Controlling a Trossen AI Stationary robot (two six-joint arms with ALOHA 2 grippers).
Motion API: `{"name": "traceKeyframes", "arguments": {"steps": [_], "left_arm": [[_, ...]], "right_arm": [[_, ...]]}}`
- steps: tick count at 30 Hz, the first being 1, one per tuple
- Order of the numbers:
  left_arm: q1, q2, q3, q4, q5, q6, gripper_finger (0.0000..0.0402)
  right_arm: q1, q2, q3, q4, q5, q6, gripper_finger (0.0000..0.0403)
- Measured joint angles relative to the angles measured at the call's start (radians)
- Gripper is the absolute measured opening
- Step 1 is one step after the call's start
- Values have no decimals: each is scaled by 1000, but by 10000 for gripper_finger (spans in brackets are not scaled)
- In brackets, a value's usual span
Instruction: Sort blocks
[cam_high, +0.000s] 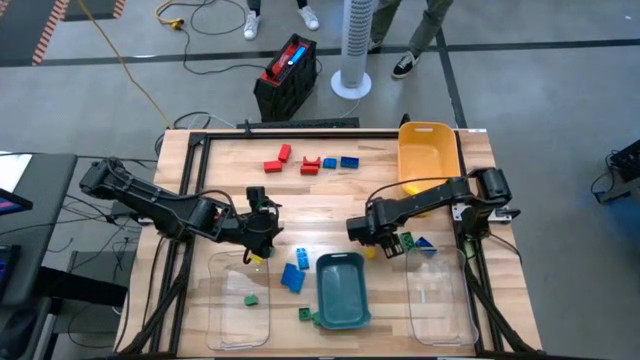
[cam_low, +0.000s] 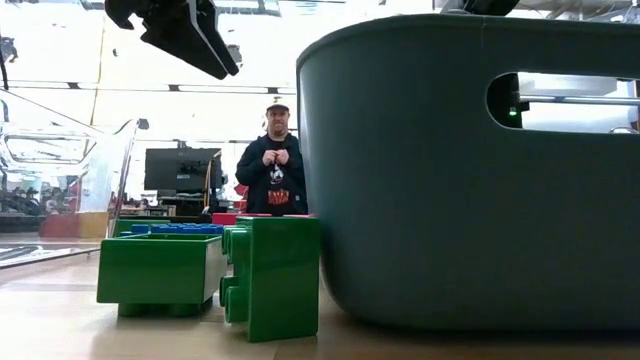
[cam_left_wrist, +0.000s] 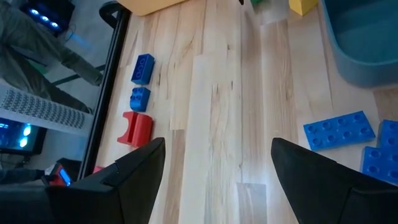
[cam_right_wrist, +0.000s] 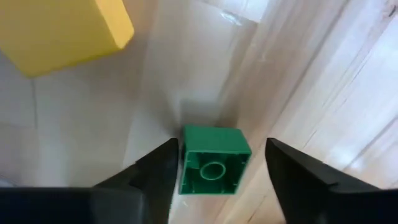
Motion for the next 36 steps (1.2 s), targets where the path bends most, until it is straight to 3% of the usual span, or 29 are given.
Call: {"name": "traceKeyframes", "arguments": {"steps": [6, 8, 16, 28, 31, 36], "left_arm": [[0, 0, 0, -13, 0, -5, 290], [0, 0, 0, -13, 0, -5, 290], [0, 0, 0, -19, 0, 1, 290], [3, 0, -1, 9, 8, -16, 290], [16, 0, -52, 163, 30, 13, 290], [29, 2, -233, 573, 30, 131, 290]], "right_arm": [[0, -1, 1, -20, -16, -5, 98], [0, -2, 2, -24, -17, -4, 75], [-14, -21, 91, -102, -11, 44, 75], [-39, -187, 104, -34, 33, 62, 90], [-40, -226, 104, 15, 44, 62, 91], [-41, -299, 104, 197, 49, 72, 92]]}}
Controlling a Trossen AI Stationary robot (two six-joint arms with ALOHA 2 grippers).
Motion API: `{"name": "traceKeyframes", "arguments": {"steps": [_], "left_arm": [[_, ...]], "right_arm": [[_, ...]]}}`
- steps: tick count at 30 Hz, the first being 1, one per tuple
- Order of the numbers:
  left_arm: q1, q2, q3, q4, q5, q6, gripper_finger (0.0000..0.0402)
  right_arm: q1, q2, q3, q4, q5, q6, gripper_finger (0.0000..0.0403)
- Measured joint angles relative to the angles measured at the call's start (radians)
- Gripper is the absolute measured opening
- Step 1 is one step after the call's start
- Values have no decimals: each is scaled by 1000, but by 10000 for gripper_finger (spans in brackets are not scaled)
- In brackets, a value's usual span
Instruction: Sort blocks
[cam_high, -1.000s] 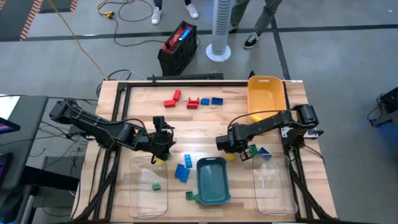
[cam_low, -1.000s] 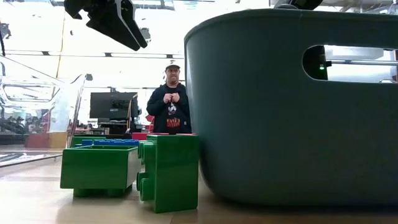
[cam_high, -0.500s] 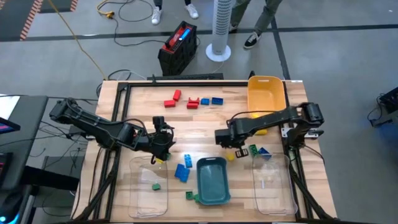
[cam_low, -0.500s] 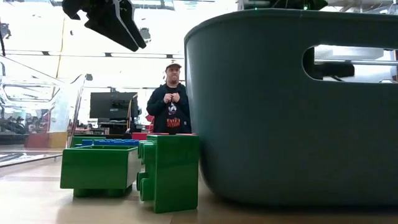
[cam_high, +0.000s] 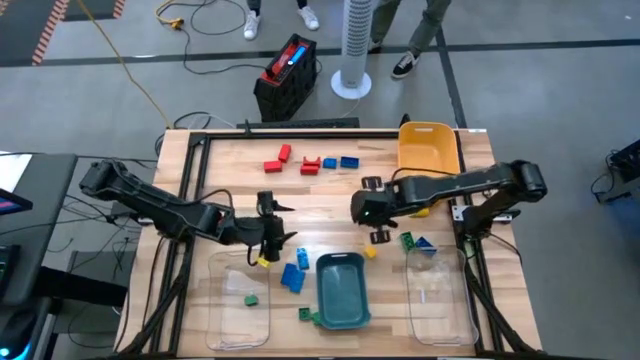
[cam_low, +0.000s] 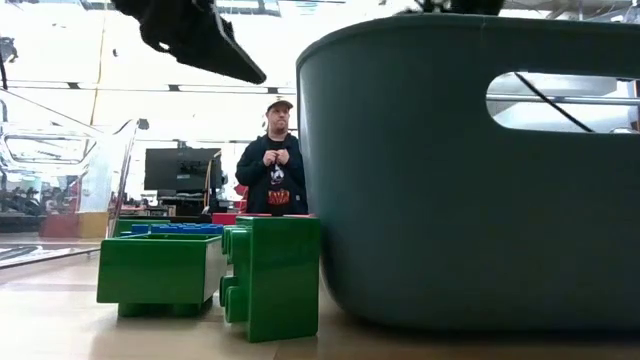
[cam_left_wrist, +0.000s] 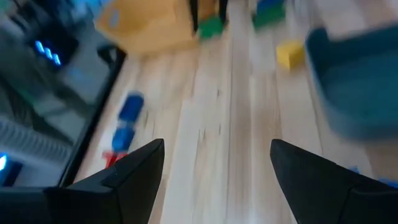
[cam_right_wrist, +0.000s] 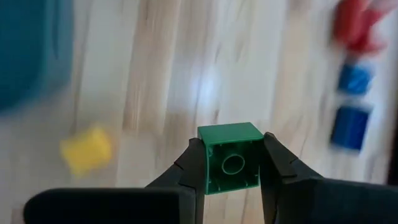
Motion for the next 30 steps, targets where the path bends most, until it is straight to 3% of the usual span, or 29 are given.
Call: {"name": "traceKeyframes", "arguments": {"steps": [3, 6, 10, 13, 21, 30], "left_arm": [[12, 0, -86, 220, -23, 96, 290], [13, 0, -128, 348, -131, 218, 290], [13, 0, -139, 420, -252, 376, 290], [14, 0, -140, 488, -270, 466, 290], [-11, 0, -139, 495, -321, 511, 290], [-121, 0, -139, 516, -401, 577, 290]], "right_arm": [[1, -32, 0, 170, 0, 20, 92], [9, -46, 0, 335, 0, 47, 92], [3, -45, 0, 523, -1, 99, 93], [-3, -26, 0, 617, 0, 125, 93], [12, -6, -1, 766, -2, 172, 93], [67, 49, -108, 1145, -4, 227, 93]]}}
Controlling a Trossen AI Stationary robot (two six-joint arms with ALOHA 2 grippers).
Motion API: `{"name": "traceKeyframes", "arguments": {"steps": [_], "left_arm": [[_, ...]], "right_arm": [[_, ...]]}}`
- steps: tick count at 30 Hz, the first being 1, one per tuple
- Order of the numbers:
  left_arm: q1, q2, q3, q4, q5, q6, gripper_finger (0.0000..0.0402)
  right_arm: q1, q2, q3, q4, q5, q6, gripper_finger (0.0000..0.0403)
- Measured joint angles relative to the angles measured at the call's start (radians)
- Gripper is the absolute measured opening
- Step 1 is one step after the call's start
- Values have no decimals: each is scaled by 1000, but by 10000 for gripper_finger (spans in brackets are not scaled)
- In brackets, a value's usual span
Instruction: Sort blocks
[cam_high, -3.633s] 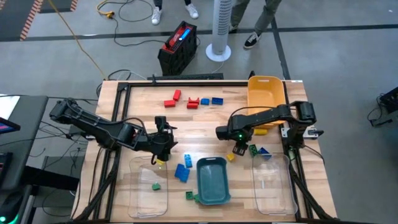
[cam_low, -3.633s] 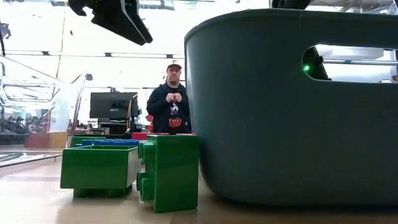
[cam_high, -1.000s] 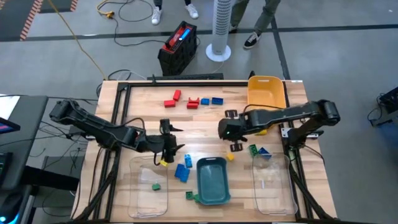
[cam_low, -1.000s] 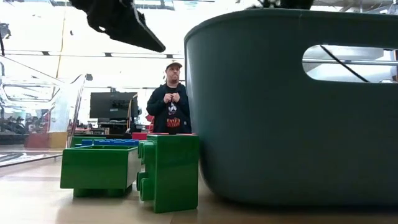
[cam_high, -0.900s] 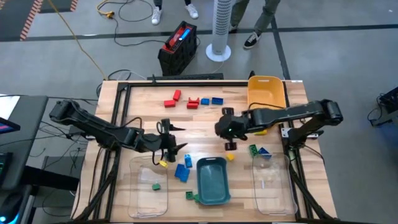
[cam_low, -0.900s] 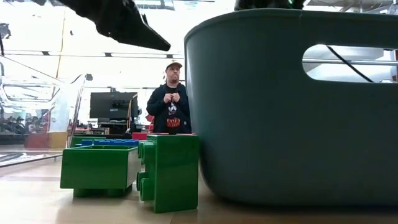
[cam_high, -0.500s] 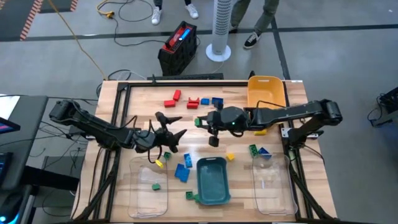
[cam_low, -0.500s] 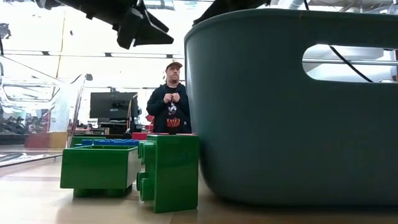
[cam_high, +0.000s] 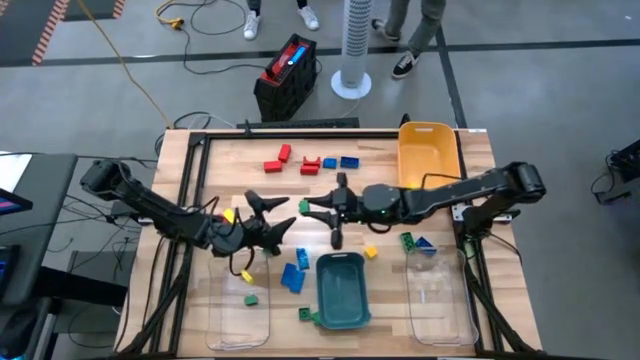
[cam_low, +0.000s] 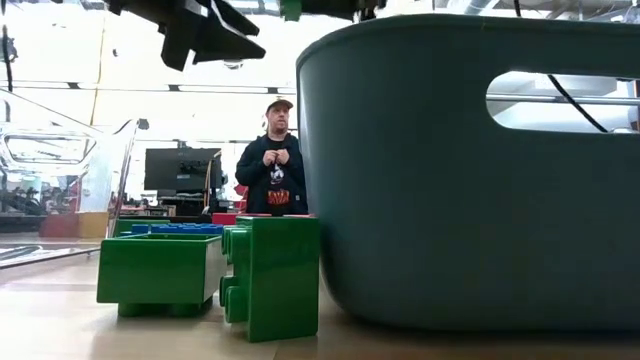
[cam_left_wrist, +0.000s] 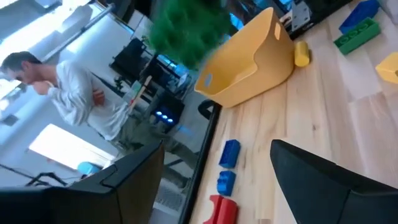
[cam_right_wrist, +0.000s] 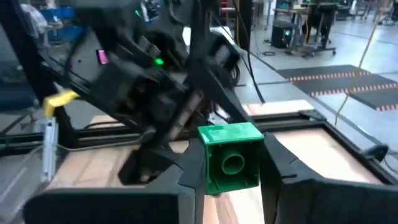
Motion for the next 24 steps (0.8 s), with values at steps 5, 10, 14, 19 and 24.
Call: {"name": "traceKeyframes", "arguments": {"steps": [5, 10, 14, 19, 24], "left_arm": [[-11, 0, 0, 66, -5, 97, 290], [-21, 0, 0, 86, 19, 201, 290], [-21, -1, 0, 85, 54, 326, 290], [-24, -1, 1, 153, 91, 481, 290], [-23, -1, 1, 193, 173, 584, 290]], "right_arm": [[6, 81, -1, 118, 0, 28, 93], [-4, 90, -1, 133, -6, 53, 93], [-7, 88, 0, 146, -19, 90, 93], [-6, 88, 0, 153, -48, 117, 93], [-6, 88, 0, 154, -48, 121, 93]]}}
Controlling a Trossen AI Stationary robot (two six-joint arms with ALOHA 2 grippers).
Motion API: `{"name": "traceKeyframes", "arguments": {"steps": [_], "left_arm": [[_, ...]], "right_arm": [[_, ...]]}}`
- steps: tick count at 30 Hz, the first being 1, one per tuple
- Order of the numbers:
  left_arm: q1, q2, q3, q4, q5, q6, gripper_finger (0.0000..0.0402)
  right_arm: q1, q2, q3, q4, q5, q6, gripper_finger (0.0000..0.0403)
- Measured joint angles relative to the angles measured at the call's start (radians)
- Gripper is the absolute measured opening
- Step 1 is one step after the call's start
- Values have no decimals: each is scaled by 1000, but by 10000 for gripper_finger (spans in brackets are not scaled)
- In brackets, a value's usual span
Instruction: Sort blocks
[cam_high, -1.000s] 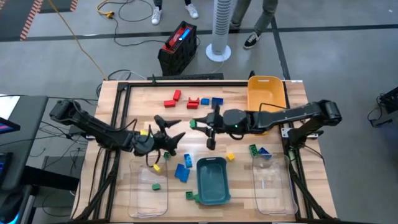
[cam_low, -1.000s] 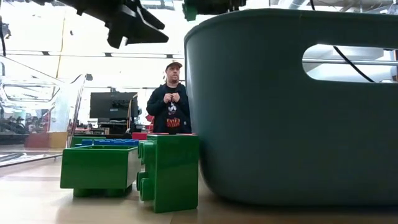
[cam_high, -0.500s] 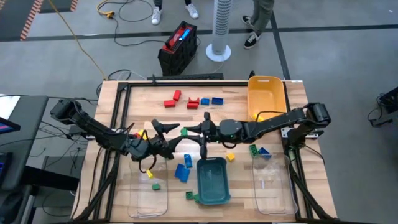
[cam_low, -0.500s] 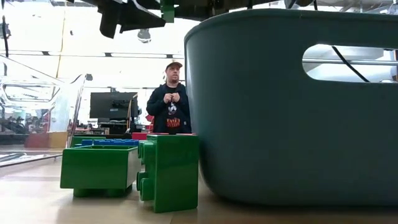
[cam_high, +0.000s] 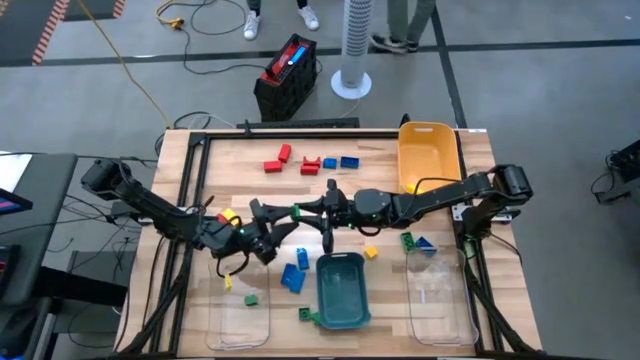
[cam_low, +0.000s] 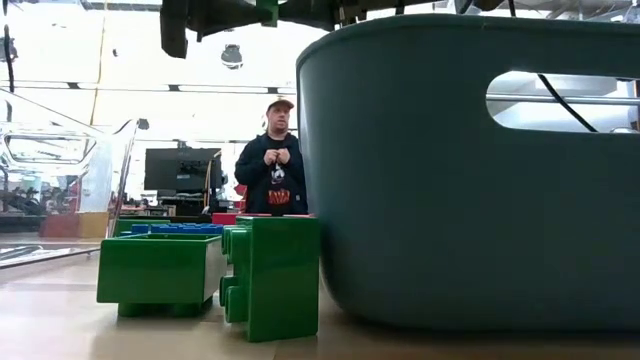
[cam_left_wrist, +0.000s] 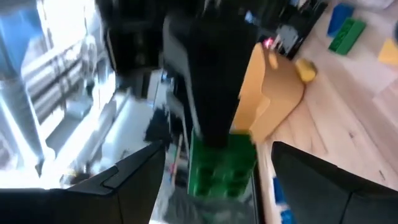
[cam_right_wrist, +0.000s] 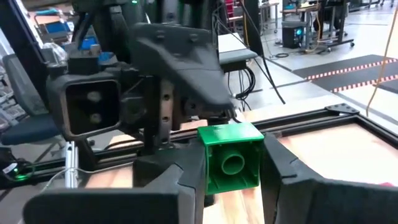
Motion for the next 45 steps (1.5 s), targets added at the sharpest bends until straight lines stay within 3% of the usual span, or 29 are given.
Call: {"name": "traceKeyframes", "arguments": {"steps": [5, 17, 25, 28, 34, 37, 45], "left_arm": [[6, 0, 0, 12, 43, 73, 273], [10, 0, 0, 11, 43, 84, 148], [10, 0, 0, 10, 43, 48, 139], [10, 1, 0, 5, 47, 23, 140], [10, 1, 2, 6, 44, -2, 141], [11, 1, 2, 0, 19, -8, 141], [6, 0, 15, -93, -10, -240, 143]], "right_arm": [[0, 0, 0, 0, -27, 1, 93], [0, -1, 1, 4, -85, 9, 93], [4, -2, 1, 5, -106, -5, 100], [5, -2, 1, 5, -108, -22, 133], [2, -33, 1, -29, -134, -28, 250], [0, -78, 1, -88, -151, -29, 288], [2, -239, -6, -464, -109, -45, 314]]}}
